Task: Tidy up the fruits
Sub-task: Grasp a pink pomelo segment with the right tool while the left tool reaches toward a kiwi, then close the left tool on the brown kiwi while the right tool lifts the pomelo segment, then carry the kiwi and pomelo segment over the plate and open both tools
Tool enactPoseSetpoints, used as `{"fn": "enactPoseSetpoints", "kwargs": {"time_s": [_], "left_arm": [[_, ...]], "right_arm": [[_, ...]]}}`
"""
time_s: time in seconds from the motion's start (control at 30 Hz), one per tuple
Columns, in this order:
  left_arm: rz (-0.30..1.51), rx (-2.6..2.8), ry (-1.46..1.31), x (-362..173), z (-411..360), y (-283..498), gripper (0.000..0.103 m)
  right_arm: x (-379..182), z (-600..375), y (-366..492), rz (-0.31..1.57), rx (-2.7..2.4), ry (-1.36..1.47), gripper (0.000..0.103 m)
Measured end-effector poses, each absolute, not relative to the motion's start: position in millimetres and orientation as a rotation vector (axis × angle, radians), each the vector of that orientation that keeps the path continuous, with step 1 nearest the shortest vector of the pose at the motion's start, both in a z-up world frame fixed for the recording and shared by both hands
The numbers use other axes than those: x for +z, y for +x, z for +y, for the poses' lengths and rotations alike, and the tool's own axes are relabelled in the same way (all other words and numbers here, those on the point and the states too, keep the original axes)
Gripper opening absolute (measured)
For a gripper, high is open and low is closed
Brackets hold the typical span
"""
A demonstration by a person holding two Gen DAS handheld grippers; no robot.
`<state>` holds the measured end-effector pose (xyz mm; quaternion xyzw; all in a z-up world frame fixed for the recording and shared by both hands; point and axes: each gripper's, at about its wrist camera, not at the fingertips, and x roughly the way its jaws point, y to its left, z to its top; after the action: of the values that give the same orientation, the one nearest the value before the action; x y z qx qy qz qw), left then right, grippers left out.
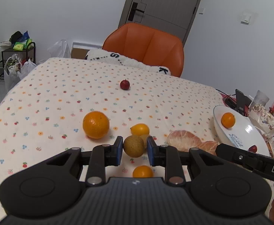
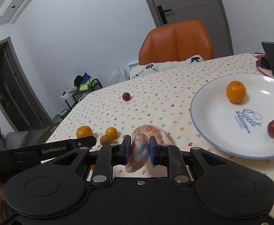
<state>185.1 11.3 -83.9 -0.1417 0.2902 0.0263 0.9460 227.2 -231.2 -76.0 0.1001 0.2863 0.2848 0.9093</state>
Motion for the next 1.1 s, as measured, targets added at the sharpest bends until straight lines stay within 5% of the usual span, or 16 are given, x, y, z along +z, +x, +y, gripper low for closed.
{"fn": "enactPoseSetpoints", "kwargs": {"time_s": [1.1], "left_arm": [[0.544, -0.133, -0.173, -54, -98, 218, 0.025]], "right_arm": [[-61, -337, 238, 0.491, 0.398, 0.284, 0.019]]}}
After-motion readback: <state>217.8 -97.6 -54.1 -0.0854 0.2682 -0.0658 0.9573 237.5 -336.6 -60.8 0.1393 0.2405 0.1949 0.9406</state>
